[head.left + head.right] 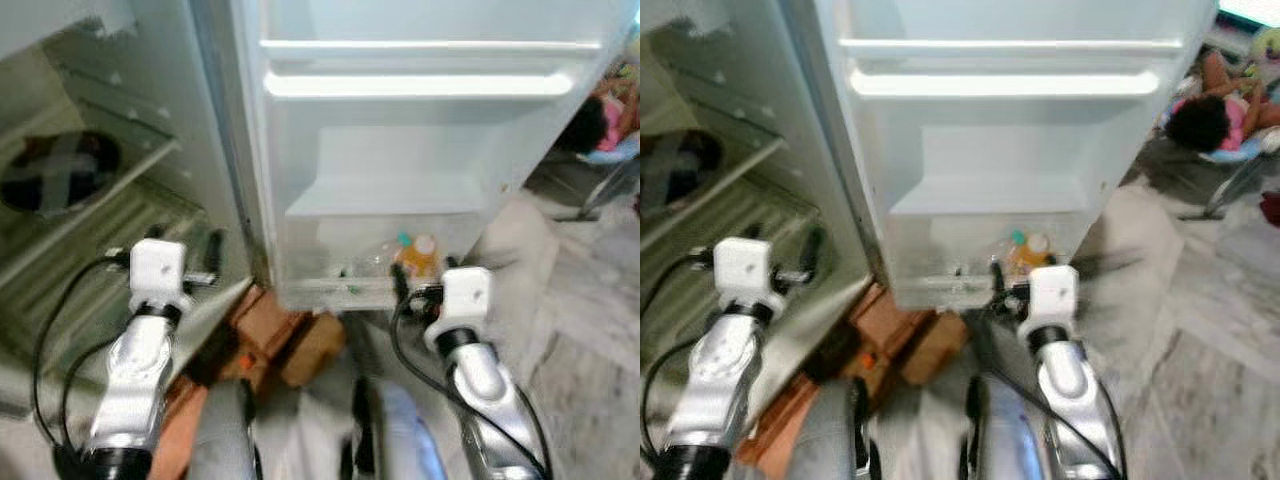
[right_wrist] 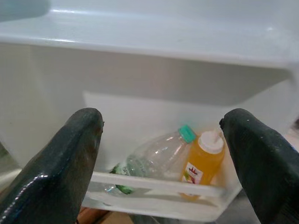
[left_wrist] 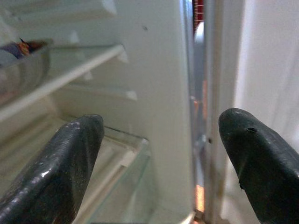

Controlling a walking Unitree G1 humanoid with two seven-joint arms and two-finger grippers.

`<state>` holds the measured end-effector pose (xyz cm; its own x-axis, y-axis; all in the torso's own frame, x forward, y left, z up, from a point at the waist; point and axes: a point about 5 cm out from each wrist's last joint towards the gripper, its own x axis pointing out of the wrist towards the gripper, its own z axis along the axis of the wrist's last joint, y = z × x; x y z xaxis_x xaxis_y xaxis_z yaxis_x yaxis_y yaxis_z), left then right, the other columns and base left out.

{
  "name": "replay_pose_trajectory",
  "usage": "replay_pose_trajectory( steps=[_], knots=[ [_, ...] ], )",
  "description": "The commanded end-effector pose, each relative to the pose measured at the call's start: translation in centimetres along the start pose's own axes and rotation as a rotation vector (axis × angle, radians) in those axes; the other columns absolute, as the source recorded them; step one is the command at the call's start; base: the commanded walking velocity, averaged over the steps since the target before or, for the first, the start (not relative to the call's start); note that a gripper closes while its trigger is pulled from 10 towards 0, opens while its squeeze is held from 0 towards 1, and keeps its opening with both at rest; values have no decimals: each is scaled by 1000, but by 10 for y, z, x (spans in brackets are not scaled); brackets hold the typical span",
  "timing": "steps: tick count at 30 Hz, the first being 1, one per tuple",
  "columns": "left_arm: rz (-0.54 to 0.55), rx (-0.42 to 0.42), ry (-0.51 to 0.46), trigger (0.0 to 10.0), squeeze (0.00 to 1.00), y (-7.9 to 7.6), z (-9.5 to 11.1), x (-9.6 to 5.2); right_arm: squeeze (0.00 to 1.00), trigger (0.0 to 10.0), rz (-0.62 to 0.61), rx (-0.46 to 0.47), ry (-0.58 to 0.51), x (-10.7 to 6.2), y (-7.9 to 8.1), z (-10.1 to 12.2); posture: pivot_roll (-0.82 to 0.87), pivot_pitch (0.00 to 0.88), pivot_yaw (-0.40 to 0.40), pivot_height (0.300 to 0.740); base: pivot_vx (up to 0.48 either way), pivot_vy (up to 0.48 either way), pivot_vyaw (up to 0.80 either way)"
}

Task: Restocking fridge

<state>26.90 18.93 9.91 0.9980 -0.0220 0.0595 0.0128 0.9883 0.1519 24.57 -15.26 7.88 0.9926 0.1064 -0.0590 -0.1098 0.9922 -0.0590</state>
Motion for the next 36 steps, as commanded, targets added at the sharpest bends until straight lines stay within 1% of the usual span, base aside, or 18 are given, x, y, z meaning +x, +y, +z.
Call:
replay_pose_trajectory(
  steps=[1,5,8,11,14,15,17,18,21,23,25,26,27,28,31,33,34,36],
  knots=[
    [-19,-10,12,10000,0,-7,-2,-2,0,10000,-24,-2,38,-3,-8,-5,-17,122,-2,614,0,0,0],
    [-23,-9,12,10000,0,-7,-1,-3,0,10000,-28,30,80,-3,-7,-9,-13,133,1,614,0,0,0],
    [-25,-8,16,10000,0,-6,0,-4,0,10000,-8,61,119,1,-3,-12,-10,151,5,614,0,0,0],
    [-29,2,27,10000,0,-3,0,-8,0,10000,-10,95,164,8,0,-16,6,198,12,614,0,0,0],
    [-31,6,32,10000,0,-1,1,-10,0,10000,-13,107,176,12,1,-16,10,212,14,609,0,0,0],
    [-33,18,43,10000,0,3,1,-15,0,10000,-14,140,175,18,1,-13,29,254,19,599,0,0,0],
    [-34,24,48,10000,0,4,1,-18,0,10000,-13,145,173,20,1,-12,32,259,18,594,0,0,0],
    [-32,34,48,10000,0,8,2,-22,0,10000,-12,142,173,23,1,-11,48,279,18,584,0,0,0],
    [-31,37,44,10000,0,10,4,-23,0,10000,-9,127,178,27,0,-12,54,285,20,569,0,0,0],
    [-30,37,42,10000,0,10,6,-22,0,10000,-2,125,177,29,1,-12,65,294,18,569,0,0,0],
    [-29,38,37,10000,0,10,10,-21,0,10000,15,119,178,36,2,-10,73,306,20,569,0,0,0],
    [-28,39,36,10000,0,10,13,-21,0,10000,33,104,180,42,3,-9,78,313,21,569,0,0,0],
    [-28,39,37,10000,0,10,13,-20,0,10000,37,101,180,43,3,-9,78,313,21,569,0,0,0],
    [-28,40,37,10000,0,11,15,-23,0,10000,40,102,177,44,4,-8,87,327,22,569,0,0,0],
    [-32,43,42,10000,0,12,16,-27,0,10000,48,99,161,50,4,-6,93,335,25,554,0,0,0],
    [-32,45,48,10000,0,13,17,-27,0,10000,43,80,144,57,1,-3,100,339,29,534,0,0,0],
    [-32,45,48,10000,0,13,17,-27,0,10000,43,80,144,57,1,-3,100,339,29,534,0,0,0],
    [-31,45,54,10000,0,13,18,-27,0,10000,50,64,111,62,0,1,98,341,32,514,0,0,0]
  ],
)
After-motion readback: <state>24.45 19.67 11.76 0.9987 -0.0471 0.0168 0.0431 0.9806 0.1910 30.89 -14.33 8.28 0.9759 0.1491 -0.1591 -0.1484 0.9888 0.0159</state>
